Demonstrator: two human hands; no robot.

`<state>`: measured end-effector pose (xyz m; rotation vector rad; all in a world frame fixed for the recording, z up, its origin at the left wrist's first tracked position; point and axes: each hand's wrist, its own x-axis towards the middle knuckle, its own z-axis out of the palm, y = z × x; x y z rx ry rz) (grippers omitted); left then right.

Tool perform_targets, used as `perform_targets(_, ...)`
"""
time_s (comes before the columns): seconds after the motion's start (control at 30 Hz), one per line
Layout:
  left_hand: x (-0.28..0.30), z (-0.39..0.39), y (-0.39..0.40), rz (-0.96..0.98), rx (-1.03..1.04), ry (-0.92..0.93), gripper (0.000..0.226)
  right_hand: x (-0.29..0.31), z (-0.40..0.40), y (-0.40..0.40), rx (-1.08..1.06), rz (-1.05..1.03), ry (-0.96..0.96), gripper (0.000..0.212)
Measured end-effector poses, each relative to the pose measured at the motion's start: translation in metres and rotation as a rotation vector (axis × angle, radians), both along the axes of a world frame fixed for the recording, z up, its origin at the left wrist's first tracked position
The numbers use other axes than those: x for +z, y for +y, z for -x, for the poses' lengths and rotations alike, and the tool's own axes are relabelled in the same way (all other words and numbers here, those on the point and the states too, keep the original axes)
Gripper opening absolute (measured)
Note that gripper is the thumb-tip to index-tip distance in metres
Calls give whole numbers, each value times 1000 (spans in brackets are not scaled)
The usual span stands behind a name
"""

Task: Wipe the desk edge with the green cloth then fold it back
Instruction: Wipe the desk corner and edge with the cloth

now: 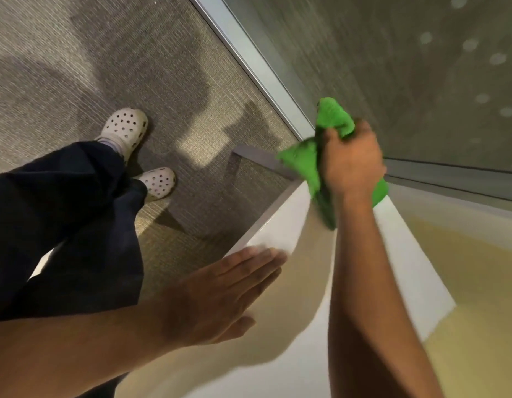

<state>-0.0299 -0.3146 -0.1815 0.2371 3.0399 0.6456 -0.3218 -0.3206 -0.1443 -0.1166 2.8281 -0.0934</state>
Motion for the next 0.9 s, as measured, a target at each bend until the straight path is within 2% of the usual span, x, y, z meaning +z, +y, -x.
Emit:
perform_targets(0.07,0,1,0,-19,4,0,93,0,24,0,-92,73,-89,38)
perform_targets(0.17,1,1,0,-51,17,-9,94,-3,11,29,44,152,113,46)
perform_targets(0.23,3,1,0,-44,17,-16,94,-6,1,64,63,205,203,51)
perform_targets(0.33,5,2,-3,-50,10,-15,93,-2,0,104,-9,224,221,59)
perform_targets(0.43,4,2,-4,-34,11,-12,92,0,-5,97,0,262,211,65)
perform_targets(0.53,-1,1,0,-41,17,2,93,-7,-6,56,148,324,191,50)
perform_targets(0.67,-4,0,3,-89,3,-10,90,-15,-20,23,381,211,260,35)
perform_targets(0.9,-8,-2,5,-53,9,23,90,-7,-104,57,447,237,29,54)
